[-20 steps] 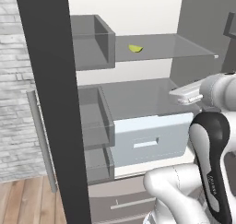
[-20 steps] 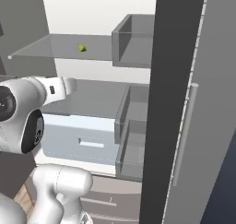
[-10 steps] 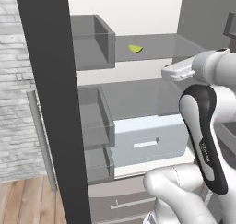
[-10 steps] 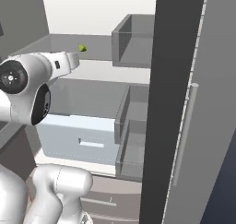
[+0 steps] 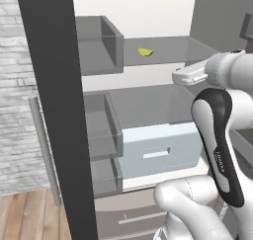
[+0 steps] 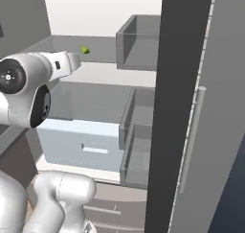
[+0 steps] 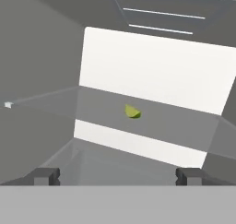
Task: There is a bowl on the dining counter. Grab a lemon wedge from the fridge and place it in the bowl. Then get the liquor bottle and glass cup from the cabinet and place them next to the bowl.
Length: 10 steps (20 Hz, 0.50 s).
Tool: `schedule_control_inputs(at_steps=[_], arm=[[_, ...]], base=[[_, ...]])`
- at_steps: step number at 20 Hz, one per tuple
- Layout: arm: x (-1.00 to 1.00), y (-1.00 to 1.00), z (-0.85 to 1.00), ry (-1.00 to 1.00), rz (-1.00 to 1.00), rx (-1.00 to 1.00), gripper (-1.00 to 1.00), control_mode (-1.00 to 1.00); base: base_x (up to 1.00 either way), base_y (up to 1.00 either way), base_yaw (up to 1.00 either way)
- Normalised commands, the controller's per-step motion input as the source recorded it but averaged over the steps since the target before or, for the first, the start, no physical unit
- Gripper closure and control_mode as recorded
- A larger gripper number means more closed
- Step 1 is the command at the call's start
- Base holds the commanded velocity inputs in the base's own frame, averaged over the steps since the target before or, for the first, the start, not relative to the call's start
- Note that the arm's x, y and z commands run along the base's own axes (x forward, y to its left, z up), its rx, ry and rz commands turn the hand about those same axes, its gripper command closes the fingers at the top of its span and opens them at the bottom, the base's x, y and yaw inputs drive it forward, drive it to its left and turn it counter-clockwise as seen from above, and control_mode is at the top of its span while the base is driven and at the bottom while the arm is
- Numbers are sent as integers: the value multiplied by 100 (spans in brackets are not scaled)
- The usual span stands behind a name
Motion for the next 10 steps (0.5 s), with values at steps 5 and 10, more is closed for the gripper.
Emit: schedule_control_inputs(at_steps=[5,10], arm=[[22,16,0,3,-3,0,-100,-100],[46,2,1,5,0,1,-100,-100]], base=[[0,0,0],[0,0,0]])
